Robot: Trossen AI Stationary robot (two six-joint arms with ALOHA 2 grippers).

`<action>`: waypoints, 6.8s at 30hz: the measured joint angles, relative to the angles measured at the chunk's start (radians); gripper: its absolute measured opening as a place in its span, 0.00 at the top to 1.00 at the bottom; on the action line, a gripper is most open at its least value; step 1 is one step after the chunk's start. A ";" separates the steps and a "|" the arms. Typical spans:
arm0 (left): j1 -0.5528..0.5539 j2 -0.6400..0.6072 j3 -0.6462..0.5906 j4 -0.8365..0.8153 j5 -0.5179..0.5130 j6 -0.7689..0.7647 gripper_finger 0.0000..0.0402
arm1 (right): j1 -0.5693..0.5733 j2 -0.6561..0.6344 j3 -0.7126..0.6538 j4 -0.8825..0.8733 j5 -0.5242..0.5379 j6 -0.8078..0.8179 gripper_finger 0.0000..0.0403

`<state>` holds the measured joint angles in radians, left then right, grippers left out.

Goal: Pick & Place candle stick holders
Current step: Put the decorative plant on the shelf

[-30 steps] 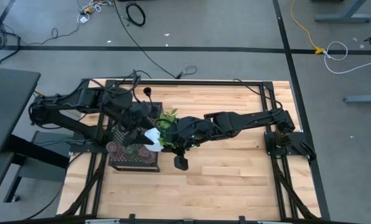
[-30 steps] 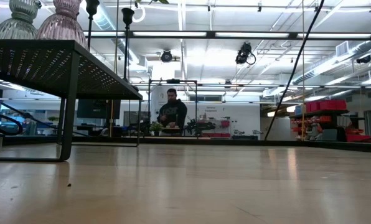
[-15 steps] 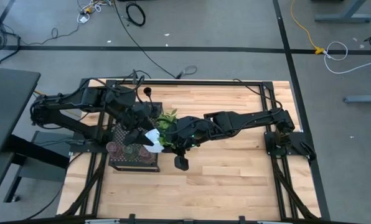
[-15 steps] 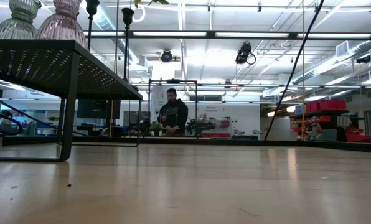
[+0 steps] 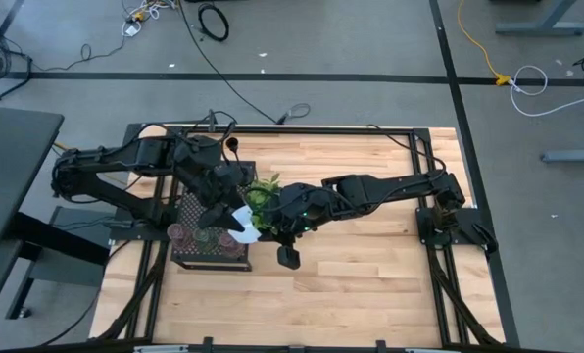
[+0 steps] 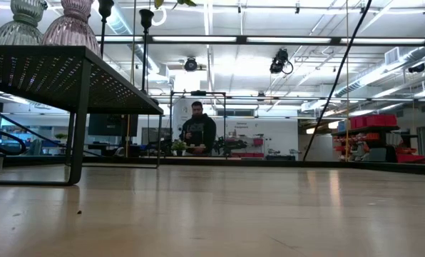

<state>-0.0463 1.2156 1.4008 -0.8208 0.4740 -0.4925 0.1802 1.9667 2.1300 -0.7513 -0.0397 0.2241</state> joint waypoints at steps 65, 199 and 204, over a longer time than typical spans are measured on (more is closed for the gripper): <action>-0.003 -0.020 0.002 0.005 -0.084 0.059 0.27 | -0.030 0.001 0.001 0.041 -0.059 0.023 1.00; 0.043 -1.212 -0.802 0.239 -0.233 0.228 0.28 | -0.013 -0.066 0.001 0.338 0.103 0.318 0.74; 0.043 -1.211 -0.806 0.228 -0.241 0.270 0.28 | -0.013 -0.066 0.001 0.342 0.103 0.326 0.74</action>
<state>-0.0029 0.0043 0.5949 -0.5932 0.2326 -0.2227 0.1673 1.9007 2.1307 -0.4089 0.0637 0.5503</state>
